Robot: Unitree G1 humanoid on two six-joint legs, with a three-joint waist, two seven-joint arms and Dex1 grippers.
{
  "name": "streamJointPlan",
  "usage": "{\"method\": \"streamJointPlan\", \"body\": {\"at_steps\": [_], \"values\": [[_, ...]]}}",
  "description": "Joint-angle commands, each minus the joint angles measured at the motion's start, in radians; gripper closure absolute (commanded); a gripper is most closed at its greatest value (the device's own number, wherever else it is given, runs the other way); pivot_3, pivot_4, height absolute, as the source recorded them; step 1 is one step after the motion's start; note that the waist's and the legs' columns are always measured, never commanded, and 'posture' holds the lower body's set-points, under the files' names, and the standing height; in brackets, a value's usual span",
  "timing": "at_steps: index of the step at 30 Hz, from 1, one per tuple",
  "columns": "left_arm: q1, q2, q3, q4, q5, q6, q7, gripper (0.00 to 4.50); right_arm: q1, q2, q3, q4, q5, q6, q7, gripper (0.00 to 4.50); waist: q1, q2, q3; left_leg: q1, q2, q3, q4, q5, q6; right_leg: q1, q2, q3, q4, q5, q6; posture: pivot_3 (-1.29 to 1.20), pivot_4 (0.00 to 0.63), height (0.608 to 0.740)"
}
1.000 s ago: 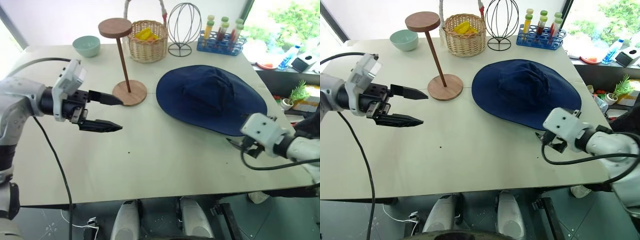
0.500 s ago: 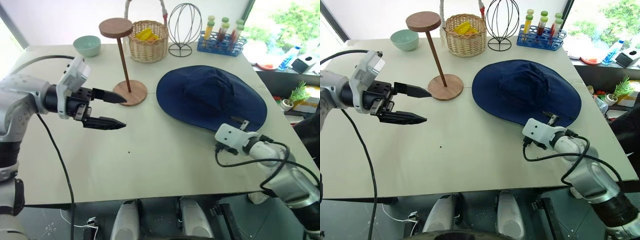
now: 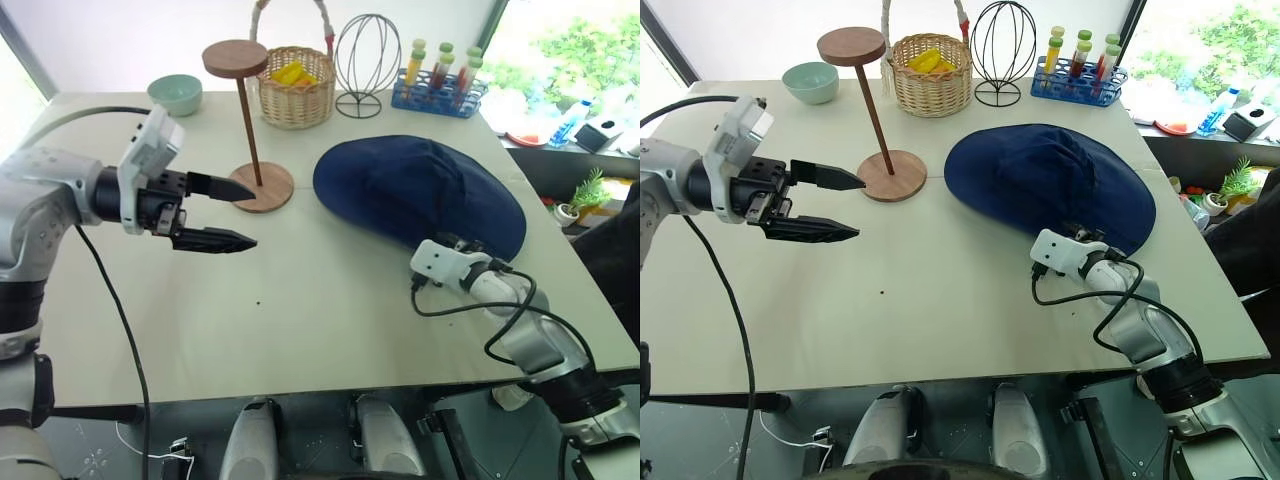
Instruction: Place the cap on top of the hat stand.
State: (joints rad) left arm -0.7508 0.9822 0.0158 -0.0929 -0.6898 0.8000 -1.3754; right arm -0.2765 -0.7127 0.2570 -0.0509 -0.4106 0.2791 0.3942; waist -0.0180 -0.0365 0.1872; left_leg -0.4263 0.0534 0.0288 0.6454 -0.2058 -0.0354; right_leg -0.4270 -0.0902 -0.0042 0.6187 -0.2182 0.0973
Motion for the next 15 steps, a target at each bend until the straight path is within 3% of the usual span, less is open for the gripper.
{"method": "streamJointPlan", "body": {"at_steps": [1,3,15], "values": [[-0.019,0.008,0.039,-0.032,-0.021,0.005,0.007,0.0,0.013,0.007,-0.018,0.011,-0.008,0.001,0.013,4.08,0.001,0.0,0.0,0.0,0.0,0.0,0.0,0.0,0.0,0.0,0.0,0.0,0.0,0.0,0.0,0.0,0.15,0.74],[-0.017,0.007,0.041,-0.032,-0.023,0.005,0.01,0.0,0.013,0.013,-0.02,0.008,-0.006,0.01,0.021,4.5,0.003,0.0,0.0,0.0,0.0,-0.001,0.0,0.0,0.0,0.0,0.0,0.0,0.0,0.0,0.0,0.0,0.15,0.74],[0.005,-0.001,0.087,-0.052,-0.063,0.018,0.062,0.0,-0.045,0.001,-0.086,-0.023,0.014,0.029,0.05,4.5,0.004,0.001,0.001,-0.001,0.0,-0.001,0.0,0.0,0.0,0.0,0.001,0.0,0.0,0.0,0.0,0.0,0.15,0.74]]}}
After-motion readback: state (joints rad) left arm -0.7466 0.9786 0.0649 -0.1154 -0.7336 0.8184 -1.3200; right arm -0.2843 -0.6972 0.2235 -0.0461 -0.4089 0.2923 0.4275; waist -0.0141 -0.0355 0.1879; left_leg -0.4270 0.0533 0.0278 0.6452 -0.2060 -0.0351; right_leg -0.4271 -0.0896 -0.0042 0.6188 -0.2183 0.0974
